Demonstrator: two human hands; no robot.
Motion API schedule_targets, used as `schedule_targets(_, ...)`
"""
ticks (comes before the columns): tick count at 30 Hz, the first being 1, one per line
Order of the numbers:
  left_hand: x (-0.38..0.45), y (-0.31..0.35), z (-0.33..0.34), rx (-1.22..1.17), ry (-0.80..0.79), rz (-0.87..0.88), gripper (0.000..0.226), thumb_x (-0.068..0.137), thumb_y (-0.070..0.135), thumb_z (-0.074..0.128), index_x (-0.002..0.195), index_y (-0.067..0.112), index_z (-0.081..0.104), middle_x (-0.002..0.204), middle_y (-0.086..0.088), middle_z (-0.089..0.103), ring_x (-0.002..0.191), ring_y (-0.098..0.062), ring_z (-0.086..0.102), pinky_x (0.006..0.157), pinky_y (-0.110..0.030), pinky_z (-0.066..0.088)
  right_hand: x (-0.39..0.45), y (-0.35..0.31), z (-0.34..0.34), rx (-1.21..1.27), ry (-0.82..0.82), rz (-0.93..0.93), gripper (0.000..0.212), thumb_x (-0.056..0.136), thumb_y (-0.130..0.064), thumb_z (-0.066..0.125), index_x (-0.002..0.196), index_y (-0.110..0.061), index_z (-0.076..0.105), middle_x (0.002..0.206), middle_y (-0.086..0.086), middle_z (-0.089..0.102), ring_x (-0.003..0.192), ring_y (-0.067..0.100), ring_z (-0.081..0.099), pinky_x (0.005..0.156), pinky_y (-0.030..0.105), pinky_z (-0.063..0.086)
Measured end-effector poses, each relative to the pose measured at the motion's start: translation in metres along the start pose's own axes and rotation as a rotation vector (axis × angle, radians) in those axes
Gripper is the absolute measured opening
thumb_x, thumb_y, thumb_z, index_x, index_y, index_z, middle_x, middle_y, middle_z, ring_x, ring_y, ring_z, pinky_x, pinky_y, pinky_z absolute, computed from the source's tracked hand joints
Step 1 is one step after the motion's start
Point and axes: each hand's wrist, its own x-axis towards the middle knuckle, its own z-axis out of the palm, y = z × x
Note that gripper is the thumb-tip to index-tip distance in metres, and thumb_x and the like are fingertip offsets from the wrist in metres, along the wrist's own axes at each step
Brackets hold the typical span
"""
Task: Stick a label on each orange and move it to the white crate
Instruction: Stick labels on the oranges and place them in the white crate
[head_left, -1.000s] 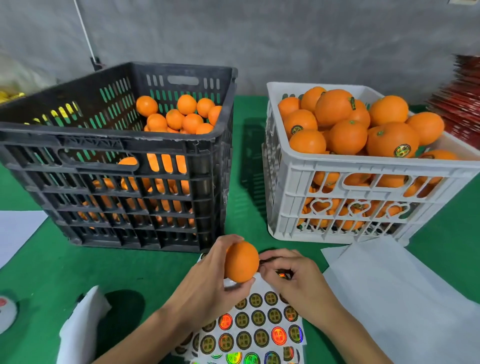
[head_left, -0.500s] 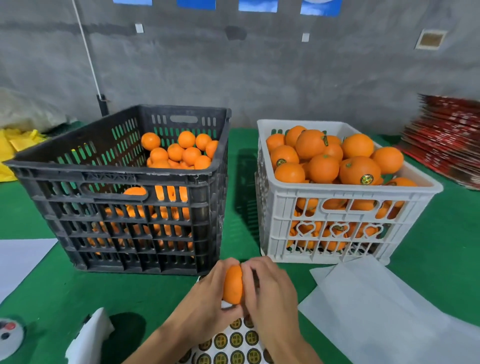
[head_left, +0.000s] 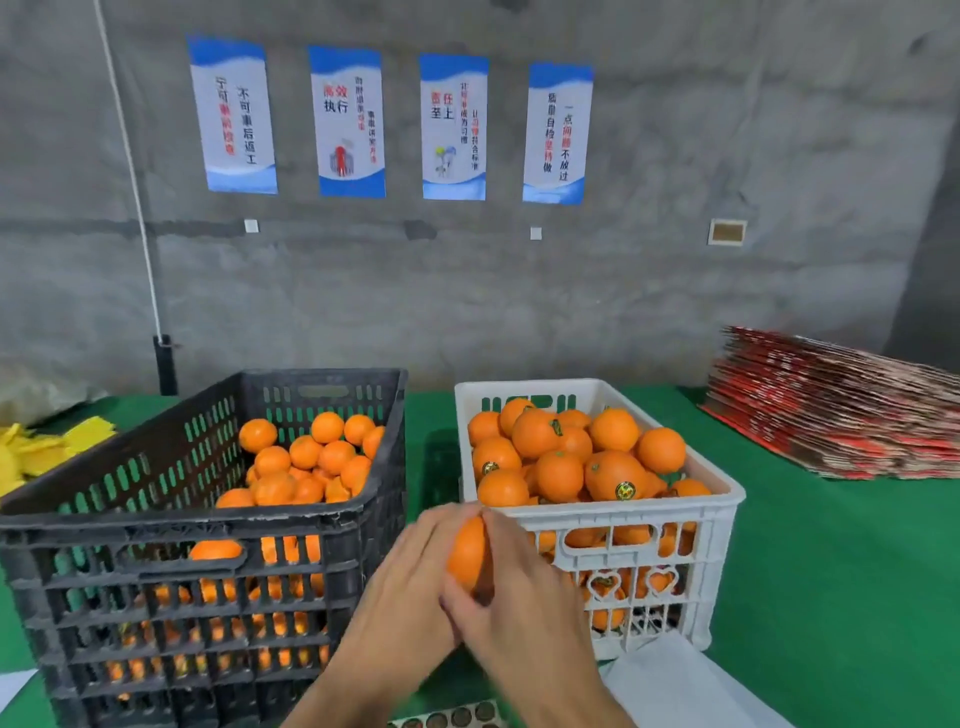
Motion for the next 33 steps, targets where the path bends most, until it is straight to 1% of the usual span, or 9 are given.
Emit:
schedule_targets(2,0.046,0.017,-0.004,-0.038,0.117,0.056,0.071,0.087,0.000,0.068,0.149,0.028,0.045,0.148,0.014,0.045,0.136,-0.006,0.048,0.112,-0.029,0.043,0.041,0.006,-0.028,-0.041,0.181,-0.059,0.062,0.088,-0.062,0.057,0.137,-0.025,0.048,0.116,-0.004,0.068,0.082,0.021,0.070,0.057,0.034,0.053)
schedule_targets(3,0.071,0.024,-0.005,-0.037,0.160,0.076,0.070,0.088,0.003,0.068,0.149,0.026,0.045,0.148,0.012,0.044,0.135,-0.008,0.049,0.110,-0.031,0.045,0.060,0.010,-0.039,-0.046,0.227,-0.060,0.059,0.091,-0.057,0.060,0.136,-0.021,0.050,0.117,0.000,0.068,0.080,0.024,0.070,0.053,0.034,0.050)
schedule_targets(7,0.145,0.043,0.000,0.199,0.099,0.084,0.058,0.098,0.031,0.061,0.150,0.029,0.037,0.149,0.008,0.042,0.128,-0.017,0.055,0.096,-0.036,0.053,0.141,0.046,-0.061,-0.152,0.130,0.039,0.063,0.103,-0.047,0.049,0.154,-0.017,0.027,0.159,0.002,0.034,0.110,0.035,0.064,0.076,0.041,0.051)
schedule_targets(10,0.172,0.041,0.000,0.366,-0.020,0.031,0.057,0.101,0.042,0.057,0.151,0.029,0.033,0.151,0.006,0.041,0.126,-0.018,0.056,0.096,-0.034,0.054,0.167,0.067,-0.064,-0.281,0.026,0.042,0.055,0.107,-0.041,0.042,0.154,-0.016,0.029,0.163,0.001,0.024,0.115,0.032,0.062,0.078,0.038,0.049)
schedule_targets(18,0.175,-0.042,-0.062,0.529,-0.059,-0.119,0.043,0.101,0.042,0.054,0.142,0.033,0.044,0.137,0.009,0.049,0.126,-0.018,0.057,0.092,-0.039,0.053,0.179,0.016,-0.030,-0.108,0.069,-0.157,0.040,0.103,-0.041,0.040,0.135,-0.021,0.055,0.136,0.000,0.056,0.107,0.032,0.065,0.086,0.042,0.053)
schedule_targets(23,0.159,-0.145,-0.120,0.720,-0.277,-0.439,0.056,0.098,0.042,0.059,0.149,0.030,0.039,0.138,-0.006,0.052,0.128,-0.028,0.059,0.105,-0.037,0.046,0.195,-0.060,0.024,0.110,-0.127,-0.233,0.045,0.100,-0.041,0.049,0.141,-0.022,0.053,0.139,0.004,0.058,0.126,0.030,0.056,0.101,0.042,0.047)
schedule_targets(27,0.143,-0.208,-0.174,0.628,-0.437,-0.653,0.071,0.095,0.039,0.070,0.155,0.022,0.034,0.148,-0.014,0.047,0.134,-0.028,0.053,0.104,-0.027,0.044,0.214,-0.103,0.072,0.146,-0.309,-0.225,0.052,0.098,-0.041,0.053,0.147,-0.025,0.046,0.145,0.002,0.056,0.135,0.026,0.051,0.107,0.040,0.044)
schedule_targets(30,0.138,-0.250,-0.193,0.552,-0.424,-0.745,0.074,0.091,0.030,0.076,0.153,0.019,0.038,0.148,-0.015,0.050,0.132,-0.026,0.054,0.093,-0.028,0.047,0.231,-0.123,0.105,0.109,-0.436,-0.213,0.058,0.099,-0.039,0.053,0.152,-0.022,0.040,0.149,0.008,0.052,0.138,0.029,0.048,0.109,0.040,0.043)
schedule_targets(33,0.144,-0.279,-0.198,0.471,-0.457,-0.861,0.083,0.086,0.026,0.082,0.154,0.026,0.034,0.145,-0.018,0.049,0.121,-0.034,0.060,0.079,-0.041,0.056,0.248,-0.133,0.132,0.073,-0.548,-0.188,0.064,0.099,-0.037,0.053,0.156,-0.018,0.032,0.153,0.013,0.046,0.138,0.034,0.047,0.108,0.042,0.044)
